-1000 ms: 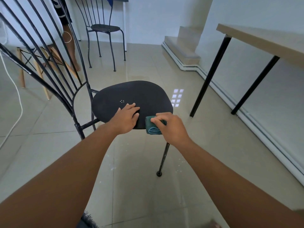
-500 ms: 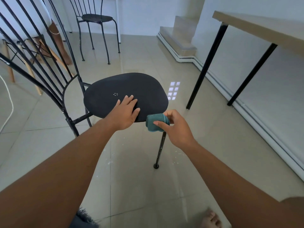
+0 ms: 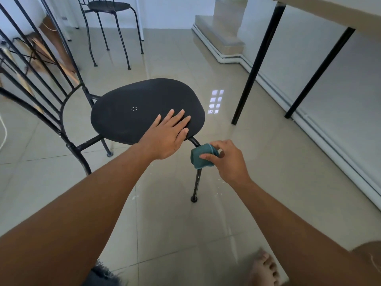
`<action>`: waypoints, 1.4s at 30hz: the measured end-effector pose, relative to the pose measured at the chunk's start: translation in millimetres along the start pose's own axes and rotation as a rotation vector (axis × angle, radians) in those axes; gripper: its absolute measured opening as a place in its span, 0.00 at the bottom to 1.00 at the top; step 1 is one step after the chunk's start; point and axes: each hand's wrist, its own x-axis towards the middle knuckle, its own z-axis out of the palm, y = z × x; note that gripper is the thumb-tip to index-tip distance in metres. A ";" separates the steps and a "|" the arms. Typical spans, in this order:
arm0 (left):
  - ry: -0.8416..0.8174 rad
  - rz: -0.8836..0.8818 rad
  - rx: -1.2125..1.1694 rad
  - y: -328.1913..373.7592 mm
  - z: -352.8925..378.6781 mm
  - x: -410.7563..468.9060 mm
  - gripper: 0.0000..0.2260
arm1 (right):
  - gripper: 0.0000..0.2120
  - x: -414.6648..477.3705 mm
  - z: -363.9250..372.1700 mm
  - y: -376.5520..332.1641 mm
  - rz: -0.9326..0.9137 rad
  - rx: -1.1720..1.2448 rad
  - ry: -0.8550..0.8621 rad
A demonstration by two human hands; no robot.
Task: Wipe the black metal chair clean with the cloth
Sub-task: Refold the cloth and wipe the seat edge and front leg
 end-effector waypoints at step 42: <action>0.136 -0.178 0.113 32.6 17.9 2.4 0.28 | 0.12 -42.2 81.1 32.2 0.188 -0.232 0.297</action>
